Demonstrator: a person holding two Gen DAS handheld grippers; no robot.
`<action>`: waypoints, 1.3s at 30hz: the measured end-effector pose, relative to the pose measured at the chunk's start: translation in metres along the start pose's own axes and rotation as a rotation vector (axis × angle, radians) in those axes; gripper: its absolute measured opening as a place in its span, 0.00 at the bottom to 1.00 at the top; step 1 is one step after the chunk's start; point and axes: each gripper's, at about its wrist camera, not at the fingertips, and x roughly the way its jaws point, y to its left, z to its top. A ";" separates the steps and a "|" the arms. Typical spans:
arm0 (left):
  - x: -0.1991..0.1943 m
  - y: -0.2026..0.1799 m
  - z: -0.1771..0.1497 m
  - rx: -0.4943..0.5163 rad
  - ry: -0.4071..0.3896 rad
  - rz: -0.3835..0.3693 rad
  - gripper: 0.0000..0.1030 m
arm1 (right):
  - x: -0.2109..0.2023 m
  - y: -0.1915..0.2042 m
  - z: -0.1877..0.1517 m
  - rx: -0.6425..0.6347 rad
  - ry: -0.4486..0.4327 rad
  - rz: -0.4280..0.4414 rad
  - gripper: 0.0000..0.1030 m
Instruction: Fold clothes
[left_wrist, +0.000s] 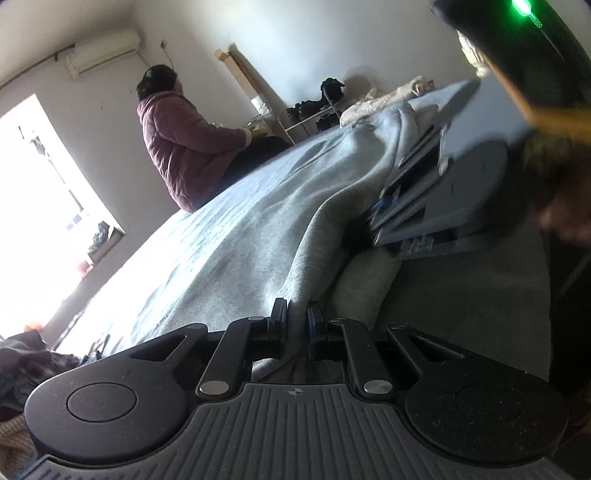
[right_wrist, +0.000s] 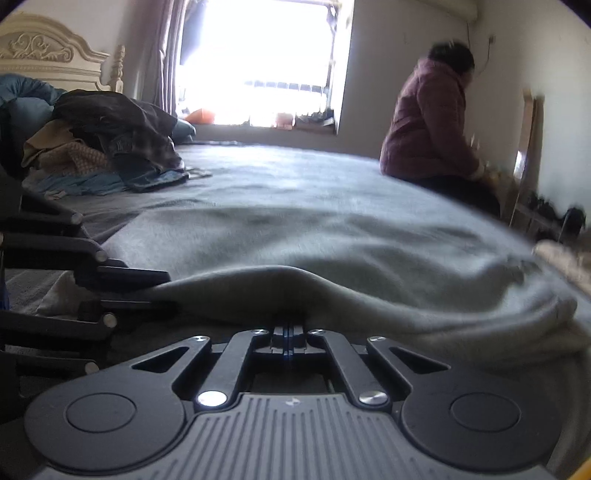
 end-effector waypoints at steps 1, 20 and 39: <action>0.000 -0.003 -0.002 0.009 -0.005 0.007 0.10 | 0.000 -0.007 0.000 0.036 0.016 0.019 0.00; 0.011 -0.024 -0.004 0.085 -0.044 0.077 0.10 | -0.042 -0.020 0.009 -0.328 -0.056 0.092 0.50; 0.017 -0.032 0.005 0.177 -0.045 0.097 0.10 | -0.051 -0.019 -0.019 -0.599 -0.058 -0.041 0.26</action>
